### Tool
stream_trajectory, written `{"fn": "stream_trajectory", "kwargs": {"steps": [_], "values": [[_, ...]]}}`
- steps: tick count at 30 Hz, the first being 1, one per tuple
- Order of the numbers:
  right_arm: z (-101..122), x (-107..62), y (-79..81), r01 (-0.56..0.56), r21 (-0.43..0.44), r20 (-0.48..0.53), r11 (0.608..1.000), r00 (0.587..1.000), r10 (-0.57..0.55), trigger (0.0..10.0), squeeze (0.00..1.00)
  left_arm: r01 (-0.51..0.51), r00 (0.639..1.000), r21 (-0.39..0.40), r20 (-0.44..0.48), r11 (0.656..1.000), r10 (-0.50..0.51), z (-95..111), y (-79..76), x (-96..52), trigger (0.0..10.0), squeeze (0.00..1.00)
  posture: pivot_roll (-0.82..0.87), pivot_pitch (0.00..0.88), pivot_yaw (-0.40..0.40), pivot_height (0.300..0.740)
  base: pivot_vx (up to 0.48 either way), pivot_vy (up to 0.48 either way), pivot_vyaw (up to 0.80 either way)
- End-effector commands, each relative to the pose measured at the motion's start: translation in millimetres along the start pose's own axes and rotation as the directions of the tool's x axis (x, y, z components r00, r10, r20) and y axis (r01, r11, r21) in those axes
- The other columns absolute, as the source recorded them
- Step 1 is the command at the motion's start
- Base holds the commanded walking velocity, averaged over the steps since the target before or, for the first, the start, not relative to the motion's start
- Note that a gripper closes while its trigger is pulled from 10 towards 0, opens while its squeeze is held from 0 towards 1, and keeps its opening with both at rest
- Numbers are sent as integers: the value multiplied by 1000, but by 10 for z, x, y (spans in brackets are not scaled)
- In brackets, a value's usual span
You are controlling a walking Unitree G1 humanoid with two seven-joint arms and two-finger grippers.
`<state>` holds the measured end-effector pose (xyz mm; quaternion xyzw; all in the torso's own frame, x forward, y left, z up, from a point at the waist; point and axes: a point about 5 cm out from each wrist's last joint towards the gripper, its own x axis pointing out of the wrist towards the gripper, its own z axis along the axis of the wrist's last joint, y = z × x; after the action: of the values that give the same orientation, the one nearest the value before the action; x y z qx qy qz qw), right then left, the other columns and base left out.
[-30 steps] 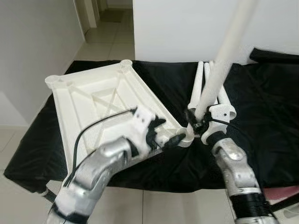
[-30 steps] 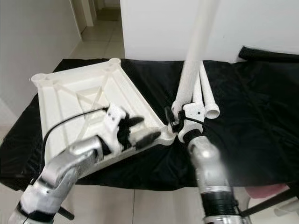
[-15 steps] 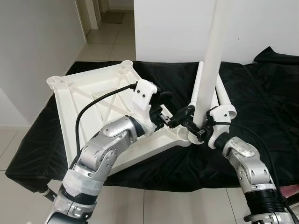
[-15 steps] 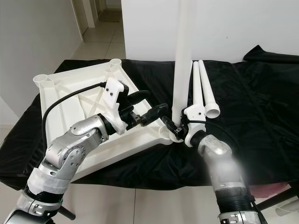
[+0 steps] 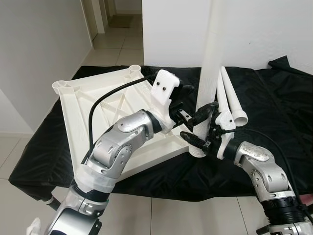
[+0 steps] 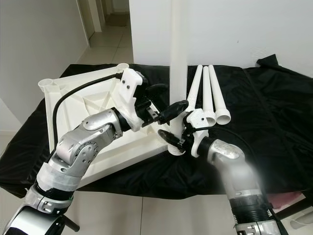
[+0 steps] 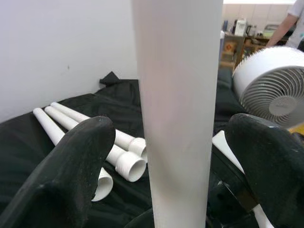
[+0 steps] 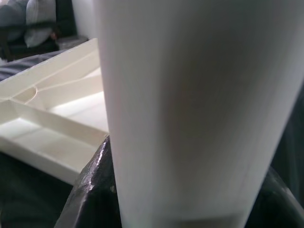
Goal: Building children table
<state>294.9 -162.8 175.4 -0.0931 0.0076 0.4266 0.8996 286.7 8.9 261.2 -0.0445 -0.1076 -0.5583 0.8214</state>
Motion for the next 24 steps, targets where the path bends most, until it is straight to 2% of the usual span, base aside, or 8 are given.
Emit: {"fn": "stream_trajectory", "kwargs": {"steps": [1,6,10,15,16,18,19,24], "values": [[38,10,38,-40,-2,9,999,999,40,10000,0,100,995,5,-21,995,-100,-3,-52,31,10000,0,-66,0,60,740,0,0,0],[20,-8,72,-91,2,-19,996,996,91,10000,0,126,991,-29,-33,992,-127,33,-53,99,10000,0,-68,0,67,740,0,0,0],[-17,-40,83,-112,17,-47,994,993,112,10000,0,187,982,-73,-17,980,-189,109,-40,80,10000,0,-67,0,79,740,0,0,0],[-35,-55,95,-119,19,-55,993,991,120,10000,0,203,979,-94,0,975,-204,158,-23,62,10000,0,-65,0,83,740,0,0,0],[-49,-57,97,-118,21,-60,993,991,119,10000,0,210,977,-108,9,972,-211,179,-9,53,6902,0,-64,0,86,740,0,0,0],[-65,-58,100,-118,24,-66,993,991,119,10000,0,219,976,-124,18,968,-219,202,7,42,6902,0,-64,0,86,740,0,0,0],[-70,-53,105,-120,27,-68,992,990,122,10000,0,212,977,-129,3,969,-213,192,23,47,0,0,-63,0,89,740,0,0,0],[-69,-42,111,-123,33,-69,992,990,125,10000,0,207,976,-134,-48,969,-215,148,23,62,0,0,-63,0,91,740,0,0,0]]}}
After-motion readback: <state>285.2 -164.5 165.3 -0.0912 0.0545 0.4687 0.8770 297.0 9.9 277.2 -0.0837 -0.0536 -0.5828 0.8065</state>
